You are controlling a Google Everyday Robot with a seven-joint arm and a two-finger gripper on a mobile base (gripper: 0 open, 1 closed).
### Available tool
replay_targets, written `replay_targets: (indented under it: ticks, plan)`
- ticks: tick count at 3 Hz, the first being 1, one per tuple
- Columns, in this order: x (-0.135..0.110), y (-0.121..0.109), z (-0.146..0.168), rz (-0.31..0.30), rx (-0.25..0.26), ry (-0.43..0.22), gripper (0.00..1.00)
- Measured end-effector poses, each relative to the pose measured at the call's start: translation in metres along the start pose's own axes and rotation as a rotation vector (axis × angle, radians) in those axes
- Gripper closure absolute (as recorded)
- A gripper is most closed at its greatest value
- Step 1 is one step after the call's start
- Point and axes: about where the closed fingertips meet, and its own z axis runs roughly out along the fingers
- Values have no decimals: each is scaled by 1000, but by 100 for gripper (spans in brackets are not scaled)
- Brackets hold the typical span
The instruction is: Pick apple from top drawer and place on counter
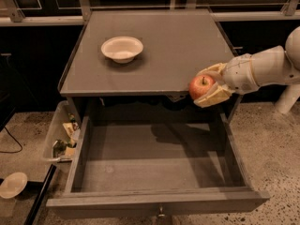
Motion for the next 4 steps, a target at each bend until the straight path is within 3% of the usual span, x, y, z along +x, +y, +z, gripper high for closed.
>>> replay_targets:
  ticks: [1,2,3,4]
  plan:
    - [-3,-1,-1,-4,6,-6,100]
    - [-19,-22,-17,-48,62,-14,100]
    - [-42,-62,-31,-86,96,-57,100]
    - [-63,-98,-31,-113,99,-112,100]
